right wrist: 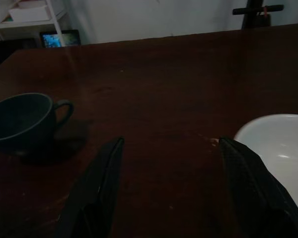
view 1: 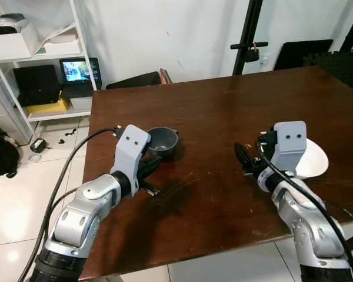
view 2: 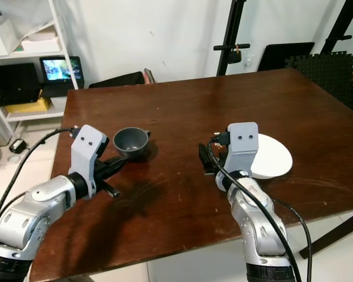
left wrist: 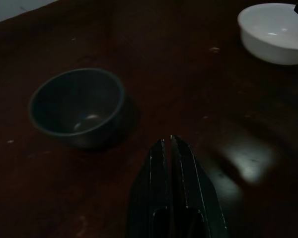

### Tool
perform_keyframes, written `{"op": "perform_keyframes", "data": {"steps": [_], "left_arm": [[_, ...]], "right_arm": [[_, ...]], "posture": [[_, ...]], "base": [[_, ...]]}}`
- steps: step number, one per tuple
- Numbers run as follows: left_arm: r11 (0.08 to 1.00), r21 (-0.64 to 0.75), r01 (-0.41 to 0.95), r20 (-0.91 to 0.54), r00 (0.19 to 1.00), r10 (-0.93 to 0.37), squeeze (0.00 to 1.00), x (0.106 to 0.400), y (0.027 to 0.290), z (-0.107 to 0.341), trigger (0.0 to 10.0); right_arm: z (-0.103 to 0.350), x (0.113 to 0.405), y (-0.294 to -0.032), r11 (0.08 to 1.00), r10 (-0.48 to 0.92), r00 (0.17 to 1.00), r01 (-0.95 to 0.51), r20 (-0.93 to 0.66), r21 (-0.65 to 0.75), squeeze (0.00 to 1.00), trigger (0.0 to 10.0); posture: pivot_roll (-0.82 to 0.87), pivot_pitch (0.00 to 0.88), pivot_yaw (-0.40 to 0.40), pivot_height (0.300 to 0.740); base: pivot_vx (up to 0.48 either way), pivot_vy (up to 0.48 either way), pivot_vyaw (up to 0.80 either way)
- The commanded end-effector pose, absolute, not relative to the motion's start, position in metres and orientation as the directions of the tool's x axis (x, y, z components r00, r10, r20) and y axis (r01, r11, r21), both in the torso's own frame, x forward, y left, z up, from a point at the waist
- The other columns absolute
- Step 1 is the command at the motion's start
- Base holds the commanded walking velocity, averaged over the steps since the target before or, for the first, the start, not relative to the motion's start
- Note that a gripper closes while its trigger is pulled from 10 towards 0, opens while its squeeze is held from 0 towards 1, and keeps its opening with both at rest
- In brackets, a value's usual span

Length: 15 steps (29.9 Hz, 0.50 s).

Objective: Setting the table

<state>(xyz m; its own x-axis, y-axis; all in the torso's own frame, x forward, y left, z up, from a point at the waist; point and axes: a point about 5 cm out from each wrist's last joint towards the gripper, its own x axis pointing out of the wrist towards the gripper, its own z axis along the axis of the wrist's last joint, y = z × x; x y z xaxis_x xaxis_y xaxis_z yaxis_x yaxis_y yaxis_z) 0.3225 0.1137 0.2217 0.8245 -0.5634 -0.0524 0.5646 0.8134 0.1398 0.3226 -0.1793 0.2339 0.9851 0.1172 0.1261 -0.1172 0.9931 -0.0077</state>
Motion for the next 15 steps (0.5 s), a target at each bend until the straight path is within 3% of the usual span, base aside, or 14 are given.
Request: {"op": "perform_keyframes", "data": {"steps": [1, 15], "left_arm": [[0.816, 0.140, 0.561, -0.062, 0.828, -0.558, 0.00, 0.3234, 0.1151, 0.2189, 10.0], [0.818, 0.138, 0.559, -0.065, 0.829, -0.555, 0.00, 0.3235, 0.1148, 0.2187, 10.0]], "right_arm": [[0.2308, 0.3226, -0.1794, 0.993, 0.116, 0.986, -0.116, 0.116, -0.011, 0.00, 10.0], [0.2307, 0.3228, -0.1800, 0.993, 0.116, 0.986, -0.115, 0.116, -0.013, 0.00, 10.0]], "posture": [[-0.01, 0.151, 0.100, 0.740], [-0.01, 0.151, 0.098, 0.740]], "base": [[-0.364, 0.000, 0.00], [-0.409, 0.000, 0.00]]}}
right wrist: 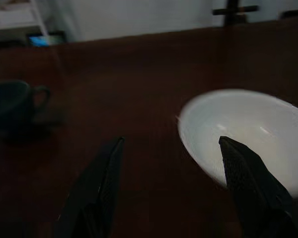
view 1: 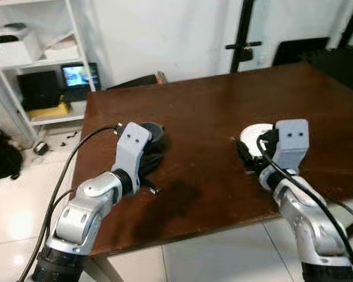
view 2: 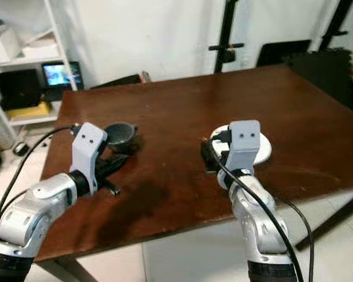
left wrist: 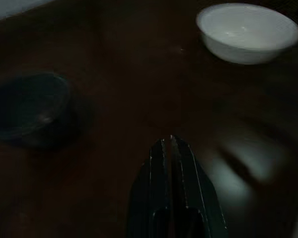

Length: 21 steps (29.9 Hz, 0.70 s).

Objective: Setting the table

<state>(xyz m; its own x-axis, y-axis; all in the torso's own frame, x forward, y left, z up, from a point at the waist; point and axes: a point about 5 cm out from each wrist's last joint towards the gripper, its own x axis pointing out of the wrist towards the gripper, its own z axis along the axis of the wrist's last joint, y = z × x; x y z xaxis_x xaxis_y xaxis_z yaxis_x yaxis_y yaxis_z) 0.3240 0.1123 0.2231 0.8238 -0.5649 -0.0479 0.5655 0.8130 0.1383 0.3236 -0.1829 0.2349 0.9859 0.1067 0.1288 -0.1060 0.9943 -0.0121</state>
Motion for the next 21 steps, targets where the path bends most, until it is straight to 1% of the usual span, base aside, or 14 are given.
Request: {"op": "perform_keyframes", "data": {"steps": [1, 9, 21], "left_arm": [[0.818, 0.138, 0.558, -0.064, 0.829, -0.555, 0.00, 0.3235, 0.1148, 0.2188, 10.0], [0.819, 0.138, 0.557, -0.062, 0.830, -0.554, 0.00, 0.3238, 0.1146, 0.2190, 10.0], [0.821, 0.134, 0.555, -0.060, 0.831, -0.553, 0.00, 0.3248, 0.1147, 0.2199, 10.0]], "right_arm": [[0.2307, 0.3228, -0.1800, 0.993, 0.116, 0.987, -0.115, 0.116, -0.013, 0.00, 10.0], [0.2306, 0.3229, -0.1803, 0.993, 0.115, 0.987, -0.114, 0.116, -0.014, 0.00, 10.0], [0.2306, 0.3235, -0.1800, 0.993, 0.115, 0.986, -0.114, 0.118, -0.016, 0.00, 10.0]], "posture": [[-0.01, 0.151, 0.098, 0.740], [-0.01, 0.150, 0.097, 0.740], [-0.01, 0.151, 0.099, 0.740]], "base": [[-0.356, 0.000, 0.00], [-0.337, 0.000, 0.00], [0.000, 0.000, 0.00]]}}
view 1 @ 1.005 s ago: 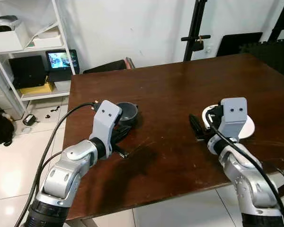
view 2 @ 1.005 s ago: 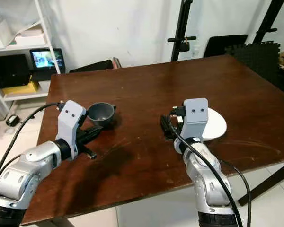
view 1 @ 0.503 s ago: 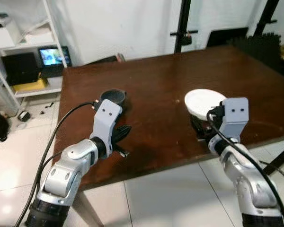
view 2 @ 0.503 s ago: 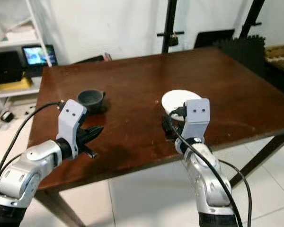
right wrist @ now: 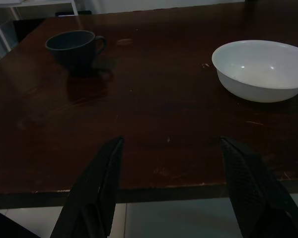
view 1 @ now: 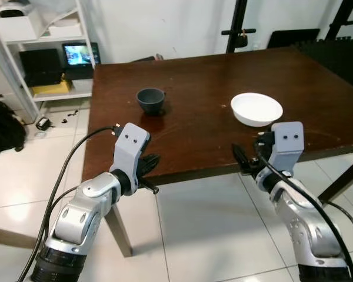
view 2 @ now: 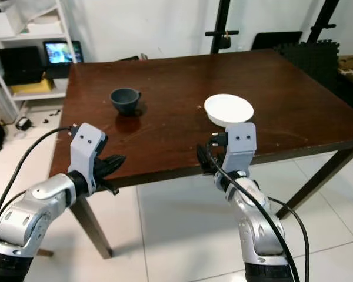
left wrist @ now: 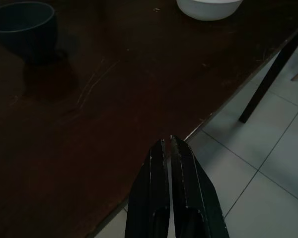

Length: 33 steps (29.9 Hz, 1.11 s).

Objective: Setting the table

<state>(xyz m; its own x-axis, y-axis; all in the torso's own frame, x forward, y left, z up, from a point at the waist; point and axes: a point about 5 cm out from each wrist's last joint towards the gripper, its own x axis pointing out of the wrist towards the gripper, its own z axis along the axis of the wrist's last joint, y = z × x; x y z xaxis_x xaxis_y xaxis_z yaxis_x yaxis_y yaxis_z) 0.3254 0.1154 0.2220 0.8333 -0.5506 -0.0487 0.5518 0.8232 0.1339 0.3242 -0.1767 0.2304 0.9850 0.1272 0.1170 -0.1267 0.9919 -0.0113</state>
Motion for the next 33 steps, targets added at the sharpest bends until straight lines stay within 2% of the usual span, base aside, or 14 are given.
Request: {"op": "perform_keyframes", "data": {"steps": [1, 21, 33], "left_arm": [[0.821, 0.134, 0.555, -0.060, 0.831, -0.553, 0.00, 0.3248, 0.1147, 0.2199, 10.0], [0.825, 0.127, 0.551, -0.054, 0.834, -0.549, 0.00, 0.3249, 0.1142, 0.2203, 10.0], [0.823, 0.134, 0.552, -0.059, 0.833, -0.549, 0.00, 0.3256, 0.1146, 0.2192, 10.0]], "right_arm": [[0.2306, 0.3235, -0.1800, 0.993, 0.115, 0.986, -0.114, 0.118, -0.016, 0.00, 10.0], [0.2319, 0.3228, -0.1810, 0.994, 0.111, 0.984, -0.110, 0.137, -0.018, 0.00, 10.0], [0.2293, 0.3233, -0.1854, 0.997, 0.081, 0.989, -0.080, 0.120, -0.012, 0.00, 10.0]], "posture": [[-0.01, 0.151, 0.099, 0.740], [-0.01, 0.139, 0.101, 0.740], [-0.01, 0.136, 0.101, 0.740]], "base": [[0.000, 0.000, 0.00], [0.000, 0.000, 0.00], [0.000, 0.000, 0.80]]}}
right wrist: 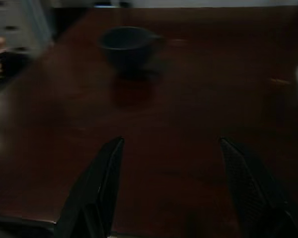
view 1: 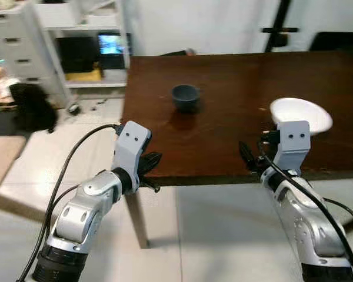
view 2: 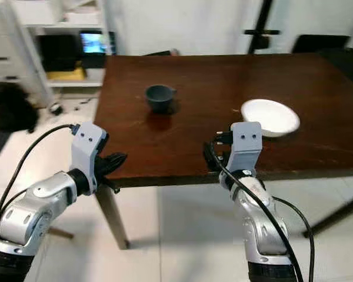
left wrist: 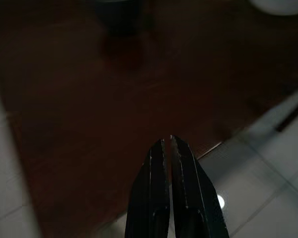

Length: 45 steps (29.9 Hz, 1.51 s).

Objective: Setting the table

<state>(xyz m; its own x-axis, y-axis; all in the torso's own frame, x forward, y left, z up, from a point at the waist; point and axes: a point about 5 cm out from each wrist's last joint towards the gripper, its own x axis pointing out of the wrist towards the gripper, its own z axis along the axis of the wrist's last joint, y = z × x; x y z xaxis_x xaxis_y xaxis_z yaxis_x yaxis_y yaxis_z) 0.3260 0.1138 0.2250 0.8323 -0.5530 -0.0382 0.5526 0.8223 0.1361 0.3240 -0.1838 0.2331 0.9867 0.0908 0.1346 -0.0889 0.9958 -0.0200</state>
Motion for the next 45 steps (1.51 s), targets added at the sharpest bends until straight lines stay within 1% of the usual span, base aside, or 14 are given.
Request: {"op": "perform_keyframes", "data": {"steps": [1, 45], "left_arm": [[0.823, 0.135, 0.552, -0.060, 0.833, -0.550, 0.00, 0.3257, 0.1147, 0.2192, 10.0], [0.826, 0.134, 0.547, -0.070, 0.837, -0.543, 0.00, 0.3264, 0.1139, 0.2178, 10.0]], "right_arm": [[0.2294, 0.3233, -0.1854, 0.997, 0.081, 0.989, -0.080, 0.121, -0.011, 0.00, 10.0], [0.2337, 0.3242, -0.1857, 0.996, 0.085, 0.987, -0.086, 0.133, 0.000, 0.00, 10.0]], "posture": [[-0.01, 0.136, 0.101, 0.740], [-0.01, 0.154, 0.103, 0.740]], "base": [[0.000, 0.000, 0.80], [0.000, 0.000, 0.80]]}}
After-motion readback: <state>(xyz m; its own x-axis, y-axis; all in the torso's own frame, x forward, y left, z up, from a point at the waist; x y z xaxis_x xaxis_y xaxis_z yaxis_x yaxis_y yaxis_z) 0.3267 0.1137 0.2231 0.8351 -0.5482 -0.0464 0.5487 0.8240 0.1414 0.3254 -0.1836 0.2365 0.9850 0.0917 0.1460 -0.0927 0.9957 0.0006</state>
